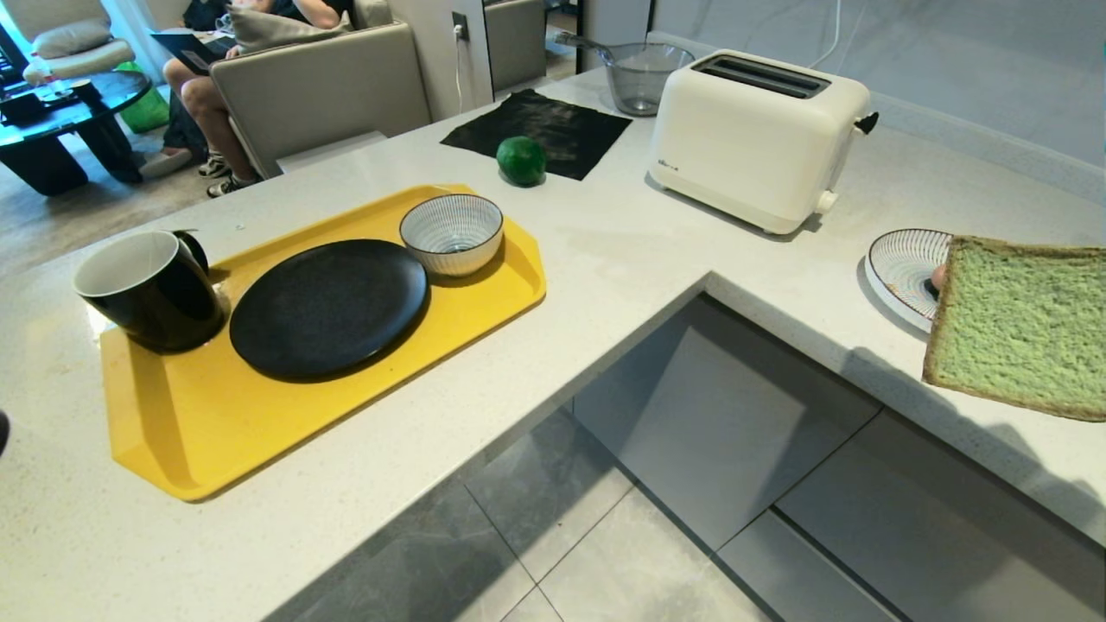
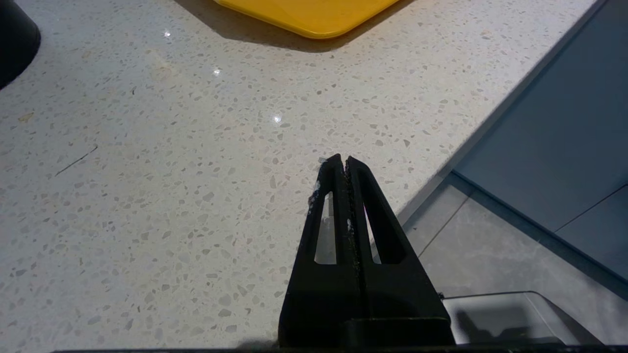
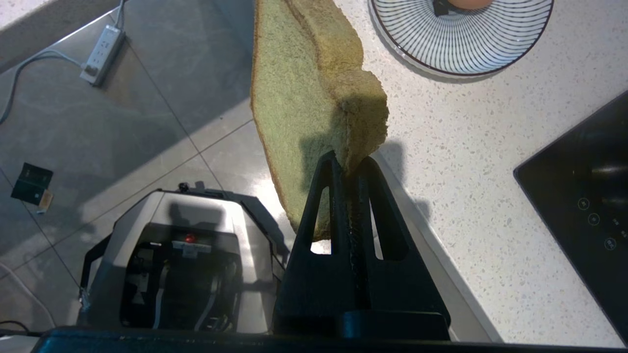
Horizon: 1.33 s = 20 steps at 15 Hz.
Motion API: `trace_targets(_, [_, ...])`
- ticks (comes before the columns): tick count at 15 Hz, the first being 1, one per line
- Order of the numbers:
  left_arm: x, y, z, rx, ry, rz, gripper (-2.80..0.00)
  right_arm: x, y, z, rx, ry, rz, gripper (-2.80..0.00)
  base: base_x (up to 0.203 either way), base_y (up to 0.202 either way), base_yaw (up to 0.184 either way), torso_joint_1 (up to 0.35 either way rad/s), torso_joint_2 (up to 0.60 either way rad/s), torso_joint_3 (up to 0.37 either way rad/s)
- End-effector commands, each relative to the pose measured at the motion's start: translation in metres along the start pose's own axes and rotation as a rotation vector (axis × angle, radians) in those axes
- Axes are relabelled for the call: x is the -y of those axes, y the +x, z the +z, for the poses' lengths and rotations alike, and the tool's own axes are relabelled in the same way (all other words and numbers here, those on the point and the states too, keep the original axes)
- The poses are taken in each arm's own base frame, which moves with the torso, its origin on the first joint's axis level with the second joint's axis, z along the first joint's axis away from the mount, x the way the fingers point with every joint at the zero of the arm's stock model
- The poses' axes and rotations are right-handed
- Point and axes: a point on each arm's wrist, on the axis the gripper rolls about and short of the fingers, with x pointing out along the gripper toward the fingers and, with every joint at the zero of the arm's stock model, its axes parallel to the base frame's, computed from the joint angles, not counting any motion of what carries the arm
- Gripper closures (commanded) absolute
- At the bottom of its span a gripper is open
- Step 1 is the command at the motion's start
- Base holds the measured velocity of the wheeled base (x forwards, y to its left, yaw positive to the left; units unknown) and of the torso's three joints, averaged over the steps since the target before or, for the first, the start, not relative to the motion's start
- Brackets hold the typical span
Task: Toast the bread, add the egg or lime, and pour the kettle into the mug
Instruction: Put the bread slices in the toaster
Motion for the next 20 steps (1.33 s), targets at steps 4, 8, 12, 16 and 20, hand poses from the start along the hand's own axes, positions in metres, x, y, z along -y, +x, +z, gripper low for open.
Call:
trace_targets(4, [0.0002,0.0011,-0.0047,-0.016,0.000,0.000,0.00,-0.0014,0.0038,0.0013,-0.013,-0.004,-0.004,0.00,0.000,0.000,0.000,0.000,0.00,0.000])
trace_targets(8, [0.0002,0.0011,-0.0047,-0.016,0.000,-0.001,0.00,-0.0017,0.0038,0.0031,-0.009,-0.002,-0.004,0.00,0.000,0.000,0.000,0.223,-0.39,-0.160])
trace_targets(12, [0.0002,0.0011,-0.0047,-0.016,0.000,-0.001,0.00,-0.0004,0.0022,0.0026,-0.005,0.002,-0.010,0.00,0.000,0.000,0.000,0.340,-0.59,-0.257])
trace_targets(16, [0.0002,0.0011,-0.0047,-0.016,0.000,-0.002,0.00,0.0013,0.0002,0.0045,0.006,0.010,-0.019,0.00,0.000,0.000,0.000,0.236,-0.42,-0.189])
trace_targets(20, [0.0002,0.0011,-0.0047,-0.016,0.000,0.000,0.00,0.0017,-0.0015,0.0066,0.016,0.012,-0.018,0.00,0.000,0.000,0.000,0.195,-0.35,-0.155])
